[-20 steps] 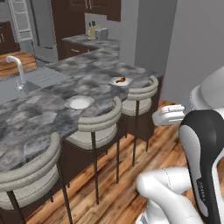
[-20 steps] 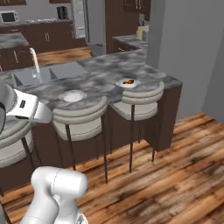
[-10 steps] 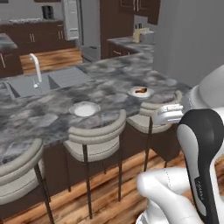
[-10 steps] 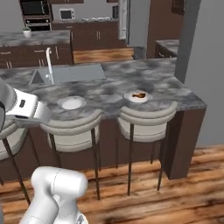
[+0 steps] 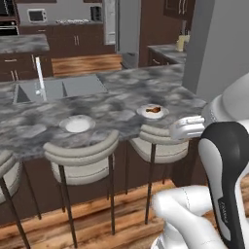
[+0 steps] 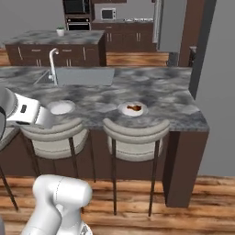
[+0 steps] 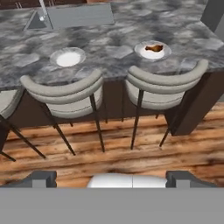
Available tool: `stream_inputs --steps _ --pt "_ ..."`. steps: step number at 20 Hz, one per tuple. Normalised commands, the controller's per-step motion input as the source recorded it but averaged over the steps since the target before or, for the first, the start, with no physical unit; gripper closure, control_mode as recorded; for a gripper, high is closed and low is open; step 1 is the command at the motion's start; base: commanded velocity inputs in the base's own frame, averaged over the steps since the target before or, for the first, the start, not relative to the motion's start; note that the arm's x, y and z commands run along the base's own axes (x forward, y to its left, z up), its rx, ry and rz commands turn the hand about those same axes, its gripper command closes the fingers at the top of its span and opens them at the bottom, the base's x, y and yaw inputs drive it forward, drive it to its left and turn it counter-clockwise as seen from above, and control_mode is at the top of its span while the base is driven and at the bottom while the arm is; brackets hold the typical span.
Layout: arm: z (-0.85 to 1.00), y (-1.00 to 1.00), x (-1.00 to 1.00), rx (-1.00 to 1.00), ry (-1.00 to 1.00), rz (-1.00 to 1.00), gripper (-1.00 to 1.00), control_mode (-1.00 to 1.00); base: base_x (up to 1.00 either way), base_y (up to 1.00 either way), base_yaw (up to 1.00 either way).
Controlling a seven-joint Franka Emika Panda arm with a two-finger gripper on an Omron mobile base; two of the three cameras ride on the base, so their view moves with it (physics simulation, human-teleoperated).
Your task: Transport the chicken drumstick and avocado to the fridge. Place the chicken drumstick on the rack containing meat and place the avocado on the rack containing the vegetable, ensuring meats and vegetables are on different racks.
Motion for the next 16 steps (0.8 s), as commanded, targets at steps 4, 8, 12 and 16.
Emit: stream_inputs --steps 4,8,12,16 --pt "0.0 0.0 0.0 0.0 0.0 0.0 -1.0 1.0 0.34 -1.0 0.32" --pt "0.0 0.0 0.0 0.0 0.0 0.0 -1.0 1.0 0.84 -0.77 0.26" --pt "0.0 0.0 0.0 0.0 0.0 0.0 -1.0 1.0 0.92 -0.21 0.18" --pt "0.0 0.0 0.0 0.0 0.0 0.0 -1.0 1.0 1.0 -0.04 0.11"
